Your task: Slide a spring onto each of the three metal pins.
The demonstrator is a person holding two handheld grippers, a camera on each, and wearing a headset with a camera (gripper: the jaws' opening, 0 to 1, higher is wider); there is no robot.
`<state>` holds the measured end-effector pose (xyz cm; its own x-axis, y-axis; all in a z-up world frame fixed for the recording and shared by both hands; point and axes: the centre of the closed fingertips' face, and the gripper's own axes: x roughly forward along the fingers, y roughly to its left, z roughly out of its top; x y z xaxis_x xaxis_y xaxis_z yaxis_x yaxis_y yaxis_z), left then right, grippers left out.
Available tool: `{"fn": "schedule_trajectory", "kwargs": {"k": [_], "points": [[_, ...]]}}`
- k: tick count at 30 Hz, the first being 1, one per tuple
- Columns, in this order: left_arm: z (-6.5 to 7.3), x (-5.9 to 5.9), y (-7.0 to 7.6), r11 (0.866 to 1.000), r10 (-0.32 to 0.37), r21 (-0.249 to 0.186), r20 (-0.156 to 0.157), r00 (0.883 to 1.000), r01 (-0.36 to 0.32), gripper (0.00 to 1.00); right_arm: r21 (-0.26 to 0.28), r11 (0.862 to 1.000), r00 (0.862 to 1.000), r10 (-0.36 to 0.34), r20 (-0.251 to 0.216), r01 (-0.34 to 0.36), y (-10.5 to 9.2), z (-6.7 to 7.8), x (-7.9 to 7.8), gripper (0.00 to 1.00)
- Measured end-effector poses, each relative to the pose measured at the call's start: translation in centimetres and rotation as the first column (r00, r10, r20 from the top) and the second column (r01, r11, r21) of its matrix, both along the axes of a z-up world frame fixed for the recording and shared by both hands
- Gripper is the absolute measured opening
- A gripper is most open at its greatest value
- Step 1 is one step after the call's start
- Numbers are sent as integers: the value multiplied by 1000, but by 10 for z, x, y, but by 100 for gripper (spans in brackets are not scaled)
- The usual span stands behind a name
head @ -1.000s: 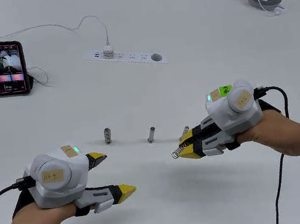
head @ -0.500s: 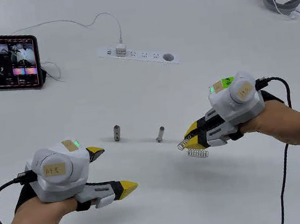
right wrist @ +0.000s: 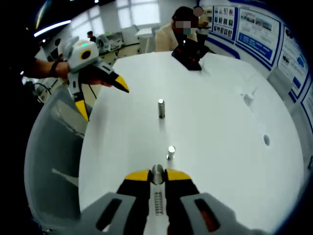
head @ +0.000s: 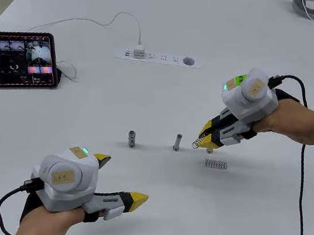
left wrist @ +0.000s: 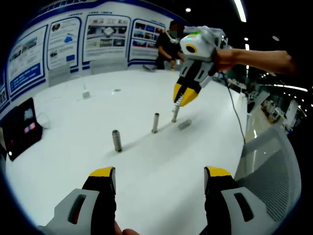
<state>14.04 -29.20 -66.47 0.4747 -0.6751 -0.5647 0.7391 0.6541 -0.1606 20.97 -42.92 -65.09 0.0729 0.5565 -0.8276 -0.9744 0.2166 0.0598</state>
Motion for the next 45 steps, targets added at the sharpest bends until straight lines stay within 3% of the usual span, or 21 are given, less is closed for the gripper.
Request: {"fn": "schedule_trajectory", "kwargs": {"k": [4,15,21,45], "points": [[-2,-2,2,1000,8,1,-7,1000,-8,77,-5,1000,1000,-2,2,2,0,-3,10,13],[-4,-2,11,1000,30,7,-17,999,-30,78,-20,1000,1000,16,7,-15,10,-2,14,13],[-5,-2,14,999,40,10,-23,999,-39,78,-15,1000,1000,19,13,-18,13,-1,25,13],[-3,-5,20,999,54,6,-28,998,-54,77,-35,998,998,56,7,-55,27,-15,27,13]]}}
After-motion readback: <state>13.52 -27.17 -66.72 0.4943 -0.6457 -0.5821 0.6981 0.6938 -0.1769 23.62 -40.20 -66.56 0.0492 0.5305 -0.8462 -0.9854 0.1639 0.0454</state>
